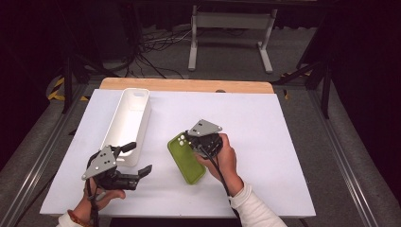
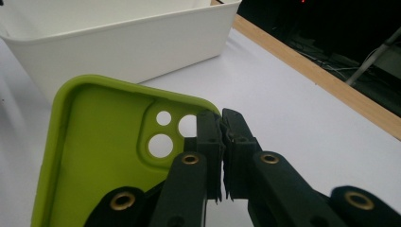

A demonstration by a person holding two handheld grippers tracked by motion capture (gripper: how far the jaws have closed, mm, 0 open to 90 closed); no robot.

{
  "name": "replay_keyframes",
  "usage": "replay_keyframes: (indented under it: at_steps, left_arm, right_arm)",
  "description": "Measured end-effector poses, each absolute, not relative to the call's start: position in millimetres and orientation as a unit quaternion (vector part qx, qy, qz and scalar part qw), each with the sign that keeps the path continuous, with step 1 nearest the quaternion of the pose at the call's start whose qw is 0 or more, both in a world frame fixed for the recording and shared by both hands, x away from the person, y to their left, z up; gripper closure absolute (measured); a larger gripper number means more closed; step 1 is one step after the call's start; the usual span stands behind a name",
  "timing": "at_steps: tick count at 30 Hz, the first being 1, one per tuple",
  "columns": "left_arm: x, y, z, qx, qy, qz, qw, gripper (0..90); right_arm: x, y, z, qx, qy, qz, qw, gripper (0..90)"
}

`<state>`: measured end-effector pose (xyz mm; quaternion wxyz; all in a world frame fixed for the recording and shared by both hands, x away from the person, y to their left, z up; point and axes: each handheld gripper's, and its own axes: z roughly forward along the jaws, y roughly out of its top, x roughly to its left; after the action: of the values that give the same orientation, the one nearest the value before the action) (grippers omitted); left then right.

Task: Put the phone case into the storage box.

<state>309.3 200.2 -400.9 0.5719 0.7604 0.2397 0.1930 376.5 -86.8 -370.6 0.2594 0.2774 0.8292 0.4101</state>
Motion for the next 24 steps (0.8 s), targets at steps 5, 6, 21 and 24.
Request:
replay_keyframes:
  at_steps: [5, 6, 21, 24]
  left_arm:
    - [313.3, 182.5, -398.2, 0.769, 0.229, 0.199, 0.563, 13.4]
    - [314.4, 178.2, -397.7, 0.768, 0.227, 0.202, 0.564, 13.4]
    - [333.4, 141.3, -390.7, 0.770, 0.242, 0.168, 0.566, 22.7]
    - [340.0, 139.0, -390.1, 0.765, 0.252, 0.158, 0.571, 28.1]
  right_arm:
    - [374.6, -87.3, -372.7, 0.277, 0.824, 0.411, 0.276, 87.3]
    - [373.9, -87.7, -373.0, 0.277, 0.821, 0.411, 0.282, 87.3]
    - [365.6, -91.4, -369.9, 0.279, 0.787, 0.430, 0.342, 87.2]
    - [363.9, -93.6, -369.0, 0.281, 0.775, 0.440, 0.356, 87.2]
